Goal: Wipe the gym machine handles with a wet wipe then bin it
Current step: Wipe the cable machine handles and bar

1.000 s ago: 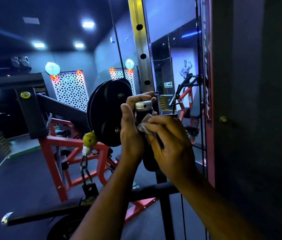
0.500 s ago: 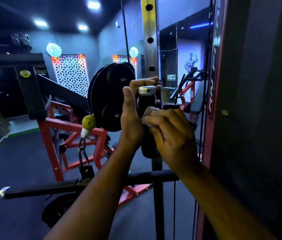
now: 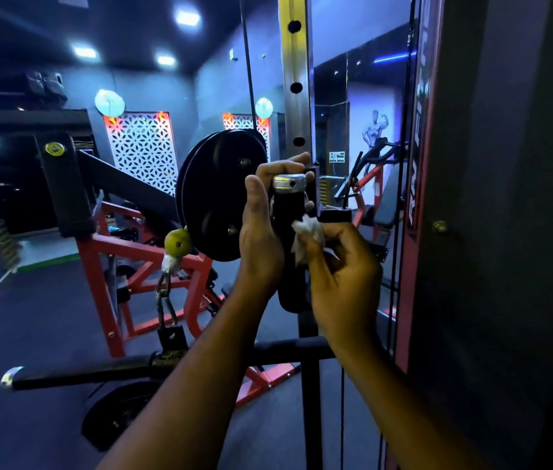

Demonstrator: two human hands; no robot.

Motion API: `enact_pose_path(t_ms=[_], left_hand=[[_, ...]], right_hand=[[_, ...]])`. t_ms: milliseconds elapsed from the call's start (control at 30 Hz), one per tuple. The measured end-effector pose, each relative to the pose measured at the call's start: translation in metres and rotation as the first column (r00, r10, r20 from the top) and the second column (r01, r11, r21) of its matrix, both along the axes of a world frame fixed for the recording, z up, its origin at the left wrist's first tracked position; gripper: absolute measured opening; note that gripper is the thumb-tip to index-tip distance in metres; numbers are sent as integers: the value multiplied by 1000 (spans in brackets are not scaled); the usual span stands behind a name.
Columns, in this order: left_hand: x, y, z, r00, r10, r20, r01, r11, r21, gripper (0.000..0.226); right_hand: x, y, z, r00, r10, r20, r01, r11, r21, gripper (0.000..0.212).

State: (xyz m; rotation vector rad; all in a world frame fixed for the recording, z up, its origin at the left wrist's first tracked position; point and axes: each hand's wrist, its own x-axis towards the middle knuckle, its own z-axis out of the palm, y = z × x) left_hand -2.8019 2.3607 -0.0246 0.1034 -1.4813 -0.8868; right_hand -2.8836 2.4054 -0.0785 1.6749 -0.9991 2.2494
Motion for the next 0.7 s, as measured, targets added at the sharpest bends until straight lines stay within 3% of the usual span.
enact_pose_path(t_ms=[100, 233, 367, 533, 700], left_hand=[[0, 0, 0, 1000, -1, -8, 1, 1000, -8, 56], [-1, -1, 1, 1000, -8, -10, 8, 999, -35, 56], [0, -2, 0, 1000, -6, -4, 6, 999, -49, 58], [0, -3, -1, 999, 31, 14, -30, 999, -42, 60], [1, -4, -1, 1000, 20, 10, -19, 999, -40, 58]], right_hand=[[-16, 5, 13, 995, 103, 17, -104, 990, 100, 5], [-13, -8, 46, 946, 194, 260, -237, 961, 144, 13], [4, -10, 34, 846, 344, 407, -445, 876, 185, 27], [-15, -4, 16, 927, 281, 249, -351, 886, 304, 27], [-10, -10, 53, 903, 253, 347, -310, 943, 120, 16]])
